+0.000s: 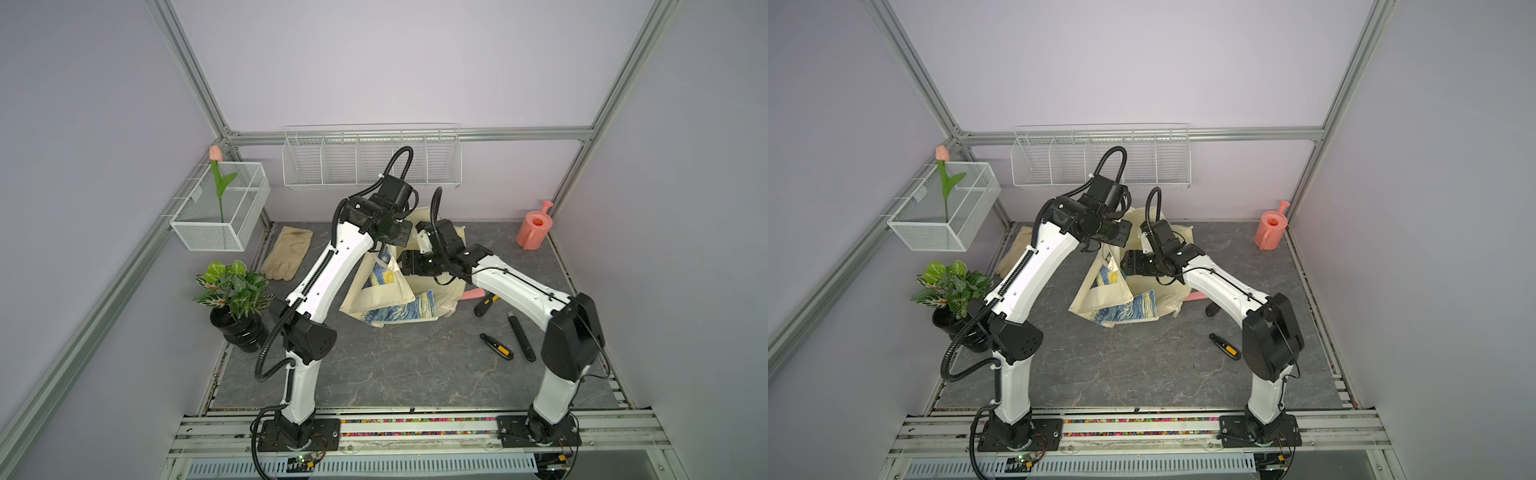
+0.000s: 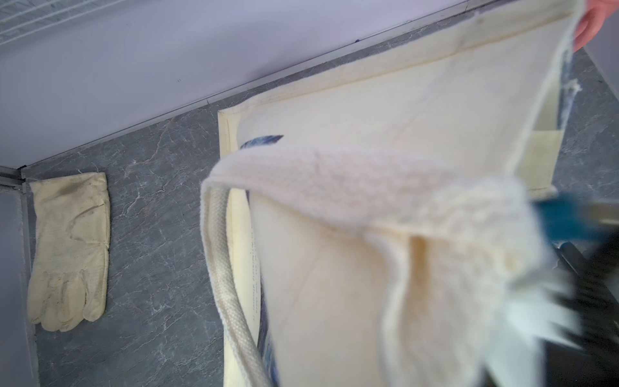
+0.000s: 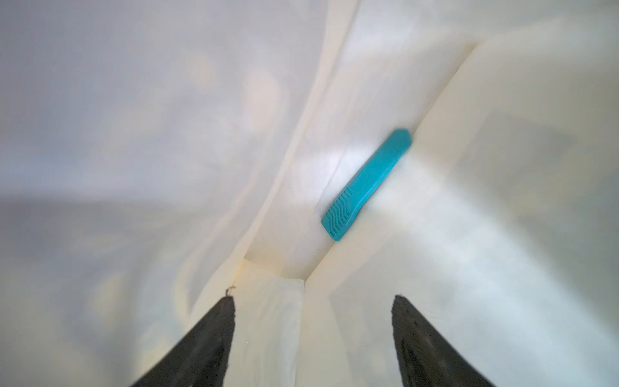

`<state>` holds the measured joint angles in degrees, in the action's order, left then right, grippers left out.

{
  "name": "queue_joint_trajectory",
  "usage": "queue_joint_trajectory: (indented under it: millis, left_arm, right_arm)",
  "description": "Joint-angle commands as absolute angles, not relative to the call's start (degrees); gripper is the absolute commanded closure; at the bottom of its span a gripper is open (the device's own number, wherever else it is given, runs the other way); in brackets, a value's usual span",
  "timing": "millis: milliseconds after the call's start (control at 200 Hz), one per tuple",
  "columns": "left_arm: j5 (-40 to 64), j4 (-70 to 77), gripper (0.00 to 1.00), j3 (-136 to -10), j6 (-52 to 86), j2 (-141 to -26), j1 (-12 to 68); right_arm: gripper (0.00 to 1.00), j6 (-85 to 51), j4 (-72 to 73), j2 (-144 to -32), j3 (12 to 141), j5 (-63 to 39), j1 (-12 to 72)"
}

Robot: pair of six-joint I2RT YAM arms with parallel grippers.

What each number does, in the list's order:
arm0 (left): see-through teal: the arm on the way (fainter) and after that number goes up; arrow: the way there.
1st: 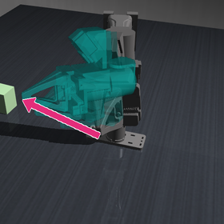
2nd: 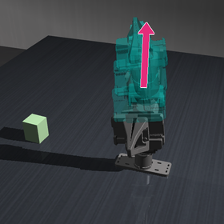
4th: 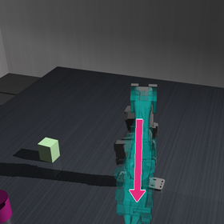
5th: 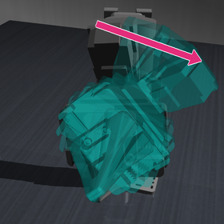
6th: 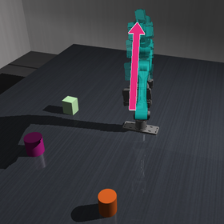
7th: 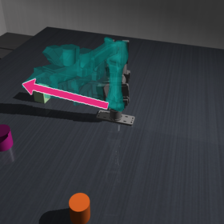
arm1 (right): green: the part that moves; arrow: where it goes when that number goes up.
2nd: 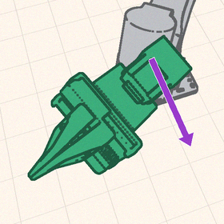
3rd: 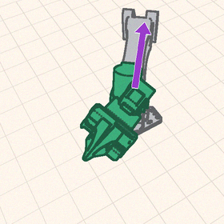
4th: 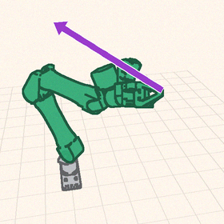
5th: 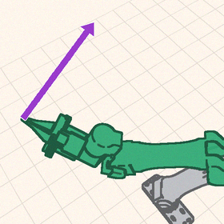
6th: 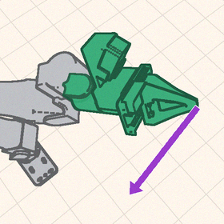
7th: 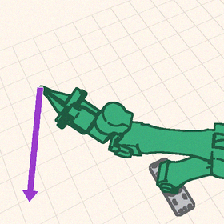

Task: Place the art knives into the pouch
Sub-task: Place the utility knife in the pouch, then pick up the utility knife at the center of the board.

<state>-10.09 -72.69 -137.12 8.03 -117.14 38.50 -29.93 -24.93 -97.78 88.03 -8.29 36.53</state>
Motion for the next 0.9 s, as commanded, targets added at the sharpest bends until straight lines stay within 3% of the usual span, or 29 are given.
queue_joint_trajectory:
  millis: [0,200,415,895]
  left_arm:
    - [-10.8,-71.7,1.0,-136.1,7.8,-117.6,38.3]
    - [-10.5,-71.0,1.0,-135.1,7.6,-116.7,38.3]
    - [-10.7,-70.1,1.0,-132.5,7.4,-115.3,38.3]
    - [-9.2,-68.3,1.0,-128.1,7.4,-112.4,38.3]
  right_arm:
    - [0.22,-27.4,-32.3,-89.4,84.3,-0.1,34.8]
    - [0.22,-29.6,-39.2,-80.3,69.4,6.4,24.7]
    - [0.23,-28.9,-38.2,-83.1,58.8,6.0,17.1]
    - [0.26,-29.7,-32.7,-94.4,58.8,6.9,14.4]
